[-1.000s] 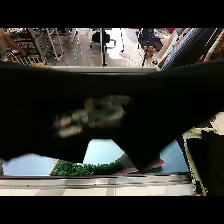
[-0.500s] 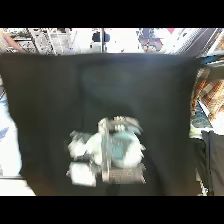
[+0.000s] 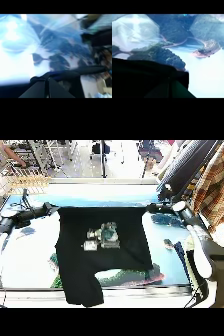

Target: Fold the clothes and pants, and hang the long-sleeved shirts on hangers.

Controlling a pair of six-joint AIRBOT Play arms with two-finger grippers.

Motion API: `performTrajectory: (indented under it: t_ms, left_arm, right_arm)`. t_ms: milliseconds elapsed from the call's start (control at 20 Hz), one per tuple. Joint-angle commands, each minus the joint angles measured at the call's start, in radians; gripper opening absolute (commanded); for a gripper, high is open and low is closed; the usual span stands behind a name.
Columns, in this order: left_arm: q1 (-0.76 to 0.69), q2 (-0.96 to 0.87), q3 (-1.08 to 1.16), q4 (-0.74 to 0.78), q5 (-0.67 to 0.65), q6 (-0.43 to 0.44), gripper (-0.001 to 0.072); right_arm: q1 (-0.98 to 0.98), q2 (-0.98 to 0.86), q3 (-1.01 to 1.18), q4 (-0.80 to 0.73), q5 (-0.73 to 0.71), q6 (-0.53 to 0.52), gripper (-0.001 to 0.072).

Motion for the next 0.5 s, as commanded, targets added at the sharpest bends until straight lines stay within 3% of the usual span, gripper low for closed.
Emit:
performTrajectory:
  t_ms: [0,150,250,450]
  left_arm:
    - [-0.006,-0.073,0.001,0.003,-0.013,0.0,0.0002]
    - [0.04,-0.068,0.001,0.007,-0.259,-0.033,0.0002]
    - [0.088,-0.068,0.001,0.095,-0.389,-0.115,0.0001]
    - [0.143,-0.07,0.001,0.372,-0.468,-0.239,0.0004]
  right_arm:
    - [0.021,-0.082,0.001,0.042,-0.045,0.0,0.0023]
    - [0.01,-0.072,0.039,0.016,0.176,0.002,0.0024]
    - [-0.005,-0.072,0.065,-0.003,0.366,0.031,0.0024]
    - [-0.002,-0.084,0.056,-0.065,0.61,0.115,0.0025]
